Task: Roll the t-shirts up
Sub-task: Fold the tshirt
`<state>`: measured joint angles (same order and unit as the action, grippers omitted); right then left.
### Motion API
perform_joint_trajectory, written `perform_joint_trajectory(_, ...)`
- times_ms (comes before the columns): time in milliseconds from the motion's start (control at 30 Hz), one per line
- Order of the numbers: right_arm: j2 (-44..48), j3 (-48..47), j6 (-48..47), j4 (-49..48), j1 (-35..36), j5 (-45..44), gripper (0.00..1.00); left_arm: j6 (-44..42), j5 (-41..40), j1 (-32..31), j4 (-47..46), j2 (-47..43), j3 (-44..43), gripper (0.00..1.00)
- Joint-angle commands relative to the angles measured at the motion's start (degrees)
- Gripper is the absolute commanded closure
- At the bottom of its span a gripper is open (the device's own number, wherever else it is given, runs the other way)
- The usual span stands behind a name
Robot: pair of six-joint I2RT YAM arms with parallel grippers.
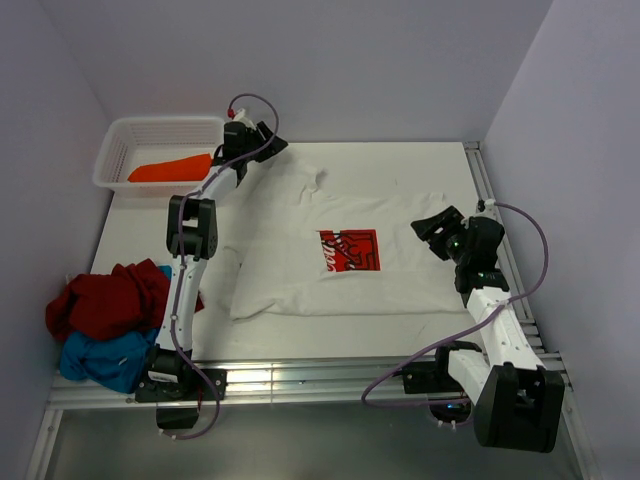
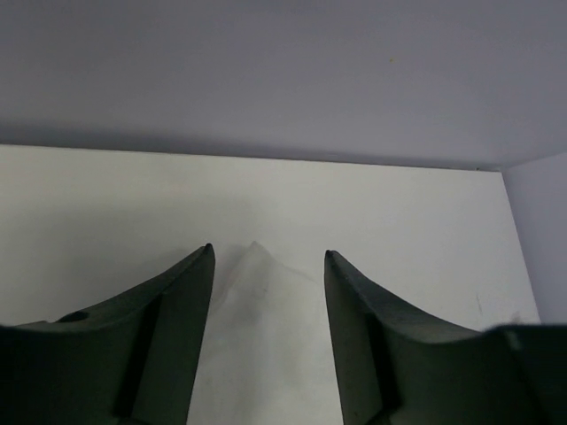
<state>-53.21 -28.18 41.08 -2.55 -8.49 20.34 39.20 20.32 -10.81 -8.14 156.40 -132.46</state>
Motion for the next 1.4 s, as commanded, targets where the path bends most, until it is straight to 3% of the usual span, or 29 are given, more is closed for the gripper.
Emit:
perform_joint_trajectory(0, -0.49, -2.84, 0.23, -1.32, 0.23, 1.19, 0.35, 2.63, 0.08, -0.09, 0.74, 0.84, -3.41, 0.45)
perform_joint_trajectory(400, -0.84, -3.19, 0.05, -0.53, 0.23, 1.72, 0.36, 11.6, 3.24, -0.09, 1.29, 5.23, -5.7, 0.49)
perform_joint_trajectory(633, -1.89, -3.1, 0.23, -0.53, 0.23, 2.34, 0.36, 11.95, 4.37, 0.0, -2.22, 4.97, -4.47, 0.76)
perform_joint_trajectory(767, -2.86, -3.63, 0.05, -0.09, 0.23, 2.08, 0.36, 12.57, 5.17, 0.44, -5.12, 5.06, -3.68, 1.0)
perform_joint_trajectory(1000, -6.45, -7.05, 1.63, 4.56, 0.14, -4.24, 0.38, 8.8, 4.47, 0.96, -9.52, 0.84, 2.03, 1.0)
perform_joint_trajectory(1100, -12.25, -13.36, 2.68, 9.13, 0.23, -8.28, 0.44, 6.95, 4.21, 0.96, -12.33, -1.97, 6.16, 1.0)
perform_joint_trajectory(1367, -28.23, -25.59, 8.75, 13.52, 0.14, -18.84, 0.46, 6.94, 3.5, 1.58, -17.87, -5.93, 12.76, 1.0)
